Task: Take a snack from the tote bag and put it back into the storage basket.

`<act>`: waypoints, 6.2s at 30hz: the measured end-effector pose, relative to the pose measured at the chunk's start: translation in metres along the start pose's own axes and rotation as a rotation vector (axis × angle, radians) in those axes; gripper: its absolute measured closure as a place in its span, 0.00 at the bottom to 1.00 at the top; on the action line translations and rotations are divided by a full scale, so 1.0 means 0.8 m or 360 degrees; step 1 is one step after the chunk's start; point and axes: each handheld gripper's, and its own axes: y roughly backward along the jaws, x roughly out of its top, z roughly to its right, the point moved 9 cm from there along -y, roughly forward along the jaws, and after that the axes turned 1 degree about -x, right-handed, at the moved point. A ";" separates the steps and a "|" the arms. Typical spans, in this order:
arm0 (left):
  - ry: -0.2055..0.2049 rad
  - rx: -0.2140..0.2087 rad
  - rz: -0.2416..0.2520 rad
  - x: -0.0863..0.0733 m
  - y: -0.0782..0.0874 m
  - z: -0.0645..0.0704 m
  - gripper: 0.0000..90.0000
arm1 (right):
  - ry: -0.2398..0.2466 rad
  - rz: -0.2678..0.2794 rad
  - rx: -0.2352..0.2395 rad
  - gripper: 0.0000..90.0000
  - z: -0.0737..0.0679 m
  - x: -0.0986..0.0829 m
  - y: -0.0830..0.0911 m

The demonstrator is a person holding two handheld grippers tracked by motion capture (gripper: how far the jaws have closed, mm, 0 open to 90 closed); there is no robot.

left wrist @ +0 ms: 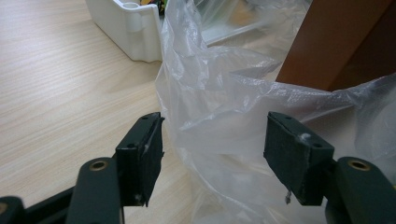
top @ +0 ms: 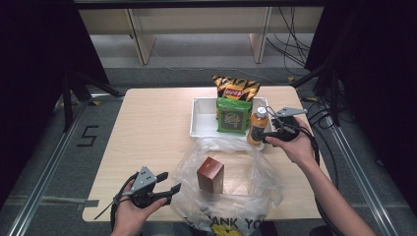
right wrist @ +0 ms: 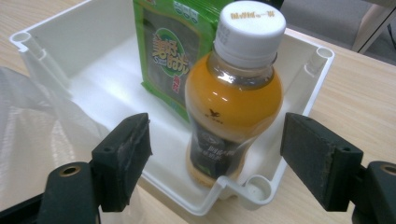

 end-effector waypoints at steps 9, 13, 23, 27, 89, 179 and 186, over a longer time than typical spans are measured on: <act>0.0002 0.0004 0.0003 0.000 0.000 0.000 0.41 | 0.0005 0.0022 0.0044 0.33 -0.018 0.000 0.027; 0.0006 0.0009 0.0005 0.000 0.001 0.000 0.41 | 0.0036 0.0068 0.0069 0.40 -0.026 0.001 0.037; -0.0004 0.0011 0.0006 0.001 0.001 -0.003 0.41 | 0.0039 0.0140 0.0199 0.42 -0.061 0.003 0.056; 0.0019 0.0016 0.0009 0.001 0.001 -0.002 0.41 | 0.0051 0.0182 0.0262 0.42 -0.085 0.008 0.067; -0.0050 0.0013 0.0034 0.008 0.007 0.004 0.41 | 0.0213 0.0358 0.0847 0.22 -0.245 0.008 0.116; -0.0022 0.0007 0.0026 0.003 0.008 0.005 0.41 | 0.0255 0.0296 0.0677 0.42 -0.286 -0.016 0.060; -0.0024 0.0008 0.0022 0.003 0.008 0.005 0.41 | 0.0255 0.0349 0.0654 0.42 -0.275 0.001 0.067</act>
